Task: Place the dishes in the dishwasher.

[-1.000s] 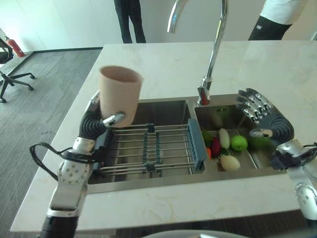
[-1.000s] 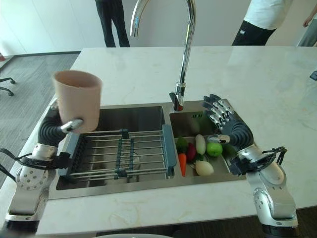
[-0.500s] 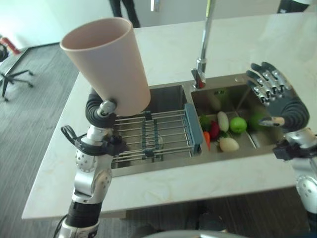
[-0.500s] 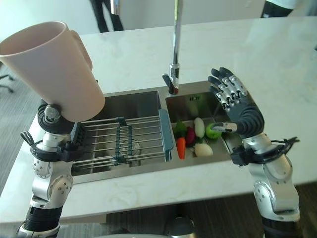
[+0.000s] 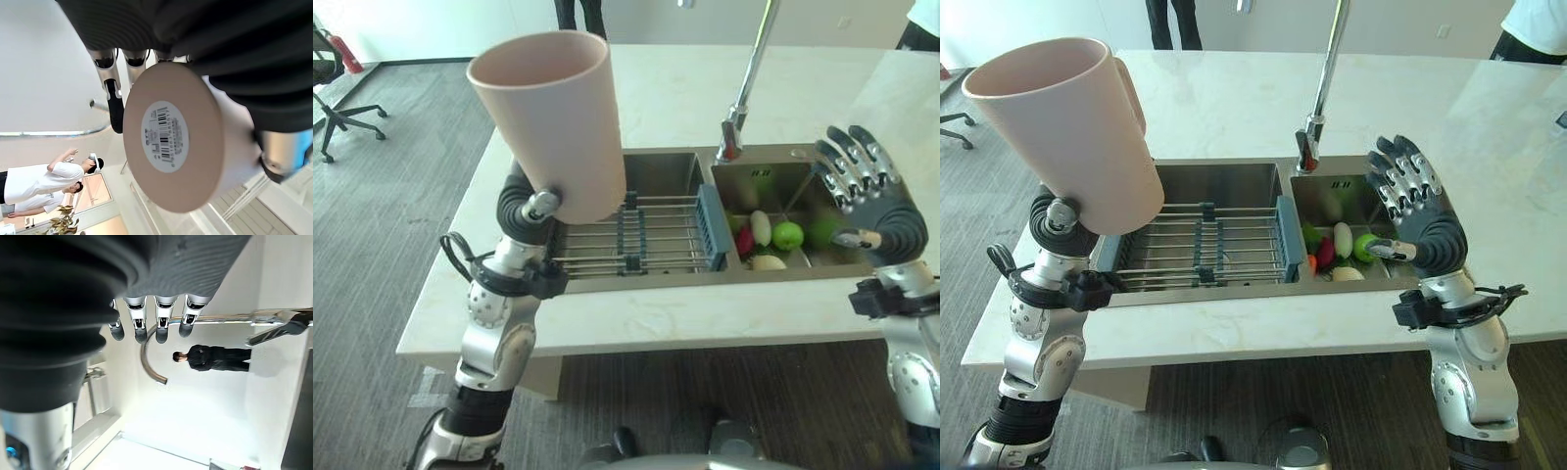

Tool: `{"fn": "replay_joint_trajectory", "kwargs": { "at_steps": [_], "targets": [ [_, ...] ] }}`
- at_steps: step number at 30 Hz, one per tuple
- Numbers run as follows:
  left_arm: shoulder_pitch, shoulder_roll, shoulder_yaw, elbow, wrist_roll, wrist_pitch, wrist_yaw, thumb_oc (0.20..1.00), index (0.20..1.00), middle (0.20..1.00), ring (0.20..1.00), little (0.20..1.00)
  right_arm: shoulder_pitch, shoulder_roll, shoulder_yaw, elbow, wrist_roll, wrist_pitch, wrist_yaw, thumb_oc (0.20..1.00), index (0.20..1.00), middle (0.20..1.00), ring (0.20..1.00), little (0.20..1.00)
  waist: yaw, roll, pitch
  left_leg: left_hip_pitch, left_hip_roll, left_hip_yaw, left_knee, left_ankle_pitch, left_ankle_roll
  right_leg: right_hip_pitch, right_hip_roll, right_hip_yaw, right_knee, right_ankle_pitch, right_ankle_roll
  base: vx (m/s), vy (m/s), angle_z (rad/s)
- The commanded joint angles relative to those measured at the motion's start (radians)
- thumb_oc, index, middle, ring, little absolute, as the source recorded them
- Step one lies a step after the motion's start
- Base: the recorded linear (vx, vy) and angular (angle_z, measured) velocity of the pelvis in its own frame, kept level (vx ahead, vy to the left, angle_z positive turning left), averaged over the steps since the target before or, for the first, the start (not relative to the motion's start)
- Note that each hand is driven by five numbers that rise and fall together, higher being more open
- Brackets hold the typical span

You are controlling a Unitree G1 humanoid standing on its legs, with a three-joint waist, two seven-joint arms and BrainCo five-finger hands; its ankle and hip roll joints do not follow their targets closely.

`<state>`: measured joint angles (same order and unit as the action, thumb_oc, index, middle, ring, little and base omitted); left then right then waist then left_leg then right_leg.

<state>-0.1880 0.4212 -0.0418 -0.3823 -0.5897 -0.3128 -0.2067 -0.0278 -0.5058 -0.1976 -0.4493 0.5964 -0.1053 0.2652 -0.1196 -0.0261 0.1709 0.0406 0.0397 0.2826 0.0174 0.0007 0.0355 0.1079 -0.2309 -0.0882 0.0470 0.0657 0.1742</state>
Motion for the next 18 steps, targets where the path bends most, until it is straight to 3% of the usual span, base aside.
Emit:
{"fn": "replay_joint_trajectory", "kwargs": {
  "at_steps": [1,5,10,15,16,18],
  "targets": [
    [-0.029,0.026,0.003,-0.034,-0.009,-0.073,0.014,0.2,0.2,0.2,0.2,0.2,-0.021,-0.026,-0.01,-0.038,-0.002,-0.071,-0.029,1.0,1.0,1.0,1.0,1.0,-0.025,0.021,-0.065,0.103,-0.01,-0.111,-0.105,-0.073,-0.039,-0.04,0.098,0.009,-0.009,-0.083,-0.034,-0.12,-0.266,-0.15],
    [-0.025,0.018,0.009,-0.05,0.017,-0.074,0.076,0.2,0.2,0.2,0.2,0.2,-0.049,-0.031,0.005,-0.053,-0.029,-0.05,-0.015,1.0,1.0,1.0,1.0,1.0,0.005,0.004,-0.076,0.106,0.013,-0.118,-0.105,-0.066,-0.064,0.024,0.125,0.021,-0.134,-0.062,-0.045,-0.12,-0.314,-0.2],
    [-0.011,0.014,0.009,-0.071,0.015,-0.057,0.084,0.2,0.2,0.2,0.2,0.2,-0.07,-0.065,0.011,-0.063,-0.017,-0.051,-0.02,1.0,1.0,1.0,1.0,1.0,0.037,-0.001,-0.083,0.086,0.059,-0.137,-0.105,-0.025,-0.101,0.023,0.169,0.013,-0.134,-0.082,-0.071,-0.13,-0.305,-0.03],
    [0.051,0.01,0.035,-0.087,-0.022,-0.086,0.055,0.2,0.2,0.2,0.2,0.2,-0.086,-0.078,0.029,-0.077,-0.059,-0.057,-0.03,1.0,1.0,1.0,1.0,1.0,0.092,0.004,-0.057,-0.012,0.147,-0.124,-0.105,0.073,-0.172,0.04,0.175,-0.085,-0.134,-0.104,-0.087,-0.18,-0.184,0.47],
    [0.063,0.008,0.044,-0.086,-0.043,-0.097,0.037,0.2,0.2,0.2,0.2,0.2,-0.089,-0.091,0.029,-0.074,-0.073,-0.057,-0.037,1.0,1.0,1.0,1.0,1.0,0.094,0.004,-0.048,-0.011,0.148,-0.052,-0.1,0.081,-0.17,0.043,0.168,-0.132,-0.134,-0.103,-0.086,-0.3,-0.064,0.77],
    [0.07,0.007,0.049,-0.083,-0.078,-0.103,0.014,0.2,0.2,0.2,0.2,0.2,-0.1,-0.124,0.024,-0.055,-0.066,-0.065,-0.048,1.0,1.0,1.0,1.0,1.0,0.08,-0.007,-0.039,0.01,0.136,0.096,-0.022,0.036,-0.148,0.045,0.147,-0.216,-0.134,-0.1,-0.088,-0.33,-0.01,1.5]
  ]
}}
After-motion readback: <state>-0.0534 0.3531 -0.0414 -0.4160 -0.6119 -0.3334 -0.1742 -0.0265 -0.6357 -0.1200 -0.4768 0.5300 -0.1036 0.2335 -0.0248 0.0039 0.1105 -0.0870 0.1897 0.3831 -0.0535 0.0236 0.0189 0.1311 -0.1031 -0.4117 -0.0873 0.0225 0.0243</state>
